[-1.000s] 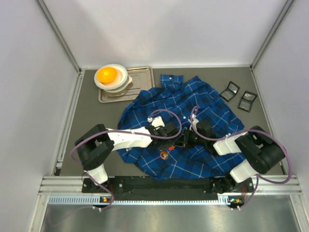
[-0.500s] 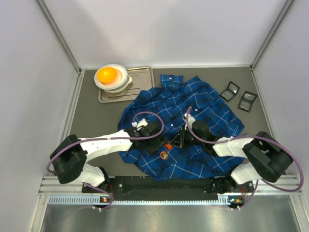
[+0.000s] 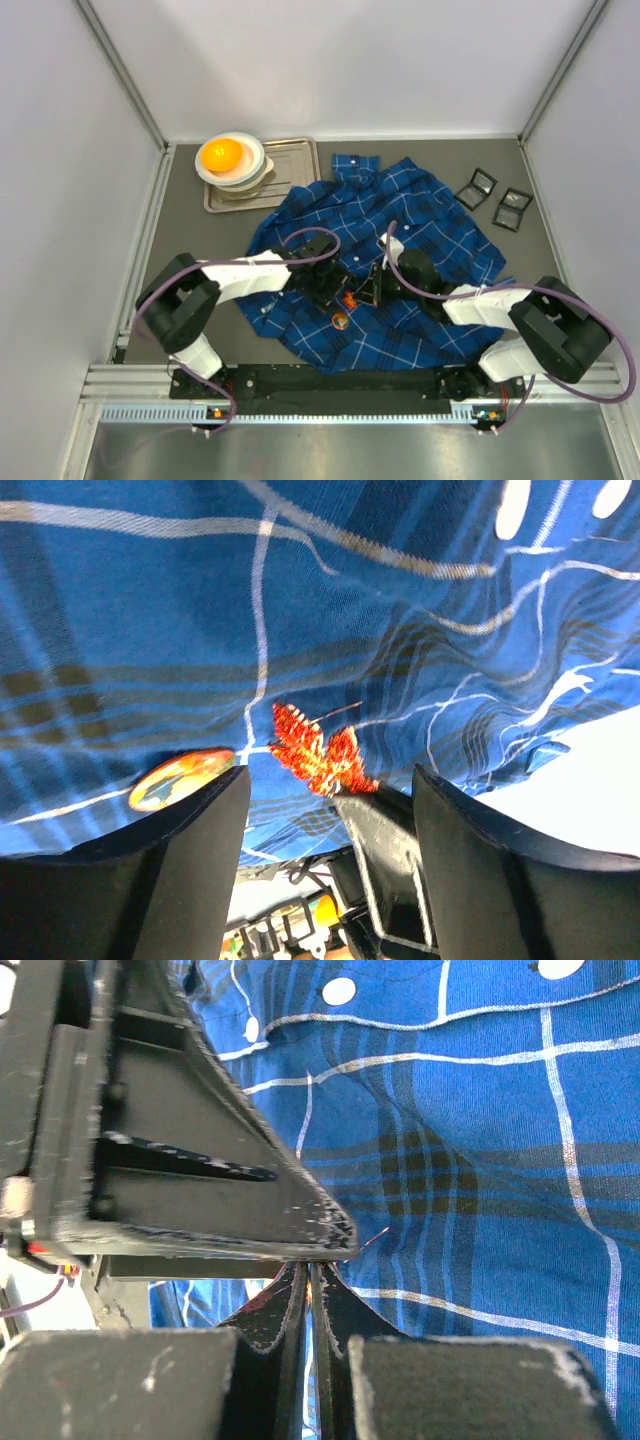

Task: Remove the brooch from the garment

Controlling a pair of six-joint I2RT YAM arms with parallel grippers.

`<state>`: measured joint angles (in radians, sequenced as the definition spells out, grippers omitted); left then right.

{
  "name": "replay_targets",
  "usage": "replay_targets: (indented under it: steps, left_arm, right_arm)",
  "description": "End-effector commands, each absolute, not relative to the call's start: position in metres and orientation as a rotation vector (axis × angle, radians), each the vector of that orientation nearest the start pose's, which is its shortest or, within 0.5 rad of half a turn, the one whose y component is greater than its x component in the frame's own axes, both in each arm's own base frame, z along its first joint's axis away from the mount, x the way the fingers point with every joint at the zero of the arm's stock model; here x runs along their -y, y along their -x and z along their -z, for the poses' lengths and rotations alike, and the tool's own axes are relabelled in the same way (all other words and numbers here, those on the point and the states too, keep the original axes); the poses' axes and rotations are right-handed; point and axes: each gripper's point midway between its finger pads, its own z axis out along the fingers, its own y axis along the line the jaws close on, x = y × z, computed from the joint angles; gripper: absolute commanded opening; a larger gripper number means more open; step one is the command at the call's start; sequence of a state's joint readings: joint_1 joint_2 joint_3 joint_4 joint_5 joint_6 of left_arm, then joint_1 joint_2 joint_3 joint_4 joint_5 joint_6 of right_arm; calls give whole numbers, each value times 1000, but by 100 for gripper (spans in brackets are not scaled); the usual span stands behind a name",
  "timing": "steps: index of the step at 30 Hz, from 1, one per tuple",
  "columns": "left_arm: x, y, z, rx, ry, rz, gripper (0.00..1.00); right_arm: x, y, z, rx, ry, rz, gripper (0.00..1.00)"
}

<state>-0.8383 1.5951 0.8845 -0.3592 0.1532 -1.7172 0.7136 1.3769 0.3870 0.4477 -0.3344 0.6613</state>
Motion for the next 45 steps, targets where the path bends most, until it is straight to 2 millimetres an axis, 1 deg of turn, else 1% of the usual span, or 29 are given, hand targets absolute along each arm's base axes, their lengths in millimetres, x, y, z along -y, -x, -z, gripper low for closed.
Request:
replay_targets:
  steps: [1,3,6,7,8,10,11,13,14,15,17,18,21,24,26,27,28,30,31,32,34,35,36,38,39,41,42,44,45]
  left_arm:
    - [347,-202,-57,-2831,1318,877,64]
    - [347,-205,-53,-2814,1333,858,63]
    - [339,-205,-48,-2815,1325,781,62]
    - [336,-205,-47,-2808,1322,757,60]
    - [335,-204,-47,-2810,1320,746,54]
    - [333,-202,-42,-2826,1320,716,48]
    - [330,-200,-41,-2840,1309,688,41]
    - [329,-198,-37,-2859,1297,656,38]
    - [327,-196,-35,-2875,1275,633,36]
    - [326,-196,-34,-2880,1261,622,32]
    - [327,-195,-32,-2906,1225,596,27]
    - [325,-194,-32,-2915,1214,581,24]
    - [323,-193,-30,-2924,1198,558,24]
    - [319,-189,-28,-2929,1199,553,25]
    - [318,-189,-29,-2923,1205,559,27]
    - [319,-190,-32,-2911,1199,574,29]
    - [320,-192,-33,-2910,1184,588,33]
    - [322,-195,-37,-2902,1167,604,38]
    - [324,-197,-40,-2899,1147,618,39]
    - [326,-200,-42,-2891,1131,634,43]
    - [329,-203,-47,-2889,1085,657,47]
    - [329,-204,-49,-2886,1067,660,51]
    - [330,-206,-53,-2876,1044,672,52]
    - [326,-208,-56,-2853,995,665,58]
    - [324,-211,-63,-2830,977,684,63]
    - [319,-215,-67,-2793,919,685,72]
    - [320,-220,-78,-2749,888,733,76]
    - [315,-225,-83,-2703,818,735,78]
    - [316,-226,-93,-2682,787,770,79]
  right_arm:
    - [-289,-202,-72,-2206,337,-1153,1]
    - [-288,-203,-72,-2204,334,-1150,1]
    - [-287,-201,-71,-2208,338,-1148,1]
    - [-287,-201,-71,-2211,340,-1147,1]
    - [-287,-200,-71,-2211,343,-1148,1]
    - [-286,-200,-72,-2207,342,-1147,1]
    - [-286,-200,-73,-2206,341,-1149,1]
    - [-286,-199,-73,-2204,339,-1153,2]
    - [-286,-199,-73,-2203,336,-1153,3]
    - [-286,-199,-73,-2205,337,-1154,8]
    - [-285,-198,-72,-2212,334,-1151,11]
    - [-283,-198,-69,-2226,326,-1136,15]
    - [-281,-199,-66,-2250,316,-1113,25]
    - [-280,-197,-62,-2263,322,-1108,30]
    - [-280,-197,-60,-2270,325,-1103,31]
    - [-280,-197,-59,-2277,327,-1103,33]
    - [-281,-196,-60,-2273,334,-1109,34]
    - [-281,-195,-59,-2277,337,-1112,37]
    - [-282,-196,-60,-2274,338,-1115,38]
    - [-282,-196,-59,-2279,338,-1116,38]
    - [-282,-196,-56,-2290,337,-1114,38]
    - [-283,-196,-56,-2289,337,-1116,38]
    - [-283,-196,-55,-2296,337,-1115,38]
    - [-284,-196,-54,-2300,340,-1118,37]
    - [-285,-196,-54,-2302,337,-1119,37]
    - [-285,-197,-52,-2310,329,-1113,36]
    - [-284,-198,-51,-2314,320,-1110,35]
    - [-285,-198,-50,-2320,319,-1108,33]
    - [-285,-198,-50,-2322,318,-1110,31]
